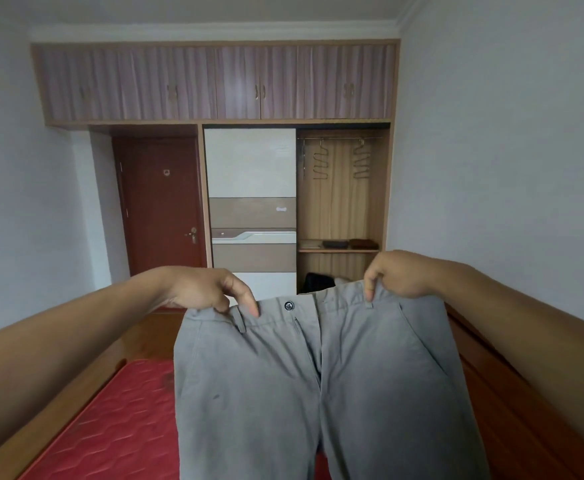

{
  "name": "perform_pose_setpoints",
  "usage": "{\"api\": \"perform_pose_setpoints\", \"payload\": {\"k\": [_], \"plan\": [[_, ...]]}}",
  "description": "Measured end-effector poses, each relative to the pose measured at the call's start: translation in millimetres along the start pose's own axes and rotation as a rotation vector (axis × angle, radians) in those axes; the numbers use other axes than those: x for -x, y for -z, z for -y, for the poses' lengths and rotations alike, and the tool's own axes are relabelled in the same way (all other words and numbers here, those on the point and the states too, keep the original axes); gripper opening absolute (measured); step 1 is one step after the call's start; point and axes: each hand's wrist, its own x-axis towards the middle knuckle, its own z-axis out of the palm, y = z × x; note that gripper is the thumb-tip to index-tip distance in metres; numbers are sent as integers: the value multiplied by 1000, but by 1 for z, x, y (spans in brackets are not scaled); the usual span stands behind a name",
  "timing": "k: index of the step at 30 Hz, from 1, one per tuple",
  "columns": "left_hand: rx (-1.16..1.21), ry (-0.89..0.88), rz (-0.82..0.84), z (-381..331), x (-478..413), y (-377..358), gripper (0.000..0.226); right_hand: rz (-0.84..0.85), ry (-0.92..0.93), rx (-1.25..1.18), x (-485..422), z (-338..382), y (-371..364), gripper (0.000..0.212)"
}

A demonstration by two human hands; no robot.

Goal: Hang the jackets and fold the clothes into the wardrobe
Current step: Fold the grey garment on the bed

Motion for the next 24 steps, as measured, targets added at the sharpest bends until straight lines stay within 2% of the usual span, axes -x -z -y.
{"api": "perform_pose_setpoints", "payload": {"k": [2, 4, 6, 9, 10, 11, 13, 15, 17, 20, 24], "plan": [[-58, 33, 42, -4, -3, -5, 52, 49, -22, 82, 0, 6, -4, 53], [-60, 45, 56, -2, -9, -11, 38, 87, -37, 131, -3, 9, -12, 47], [-94, 47, -33, 1, -17, -22, 15, 94, -47, 152, -8, 11, -26, 34], [-95, -29, -152, 0, -31, -45, 7, 119, -49, 193, -11, 14, -48, 21], [-97, -54, -142, 1, -35, -53, 10, 149, -58, 215, -9, 18, -53, 18], [-102, -60, -98, 4, -37, -60, 24, 184, -61, 224, -8, 19, -57, 20], [-130, -37, 13, 7, -38, -73, 48, 244, -55, 219, -6, 21, -65, 31], [-82, -15, 84, 7, -40, -84, 60, 282, -48, 209, -3, 23, -72, 44], [-24, 1, 119, 6, -43, -95, 60, 320, -64, 158, 0, 26, -80, 53], [54, 49, 95, 5, -46, -109, 57, 355, -106, 16, 4, 31, -93, 56], [271, 98, 34, 2, -48, -120, 48, 263, -146, -184, -1, 21, -109, 50]]}}
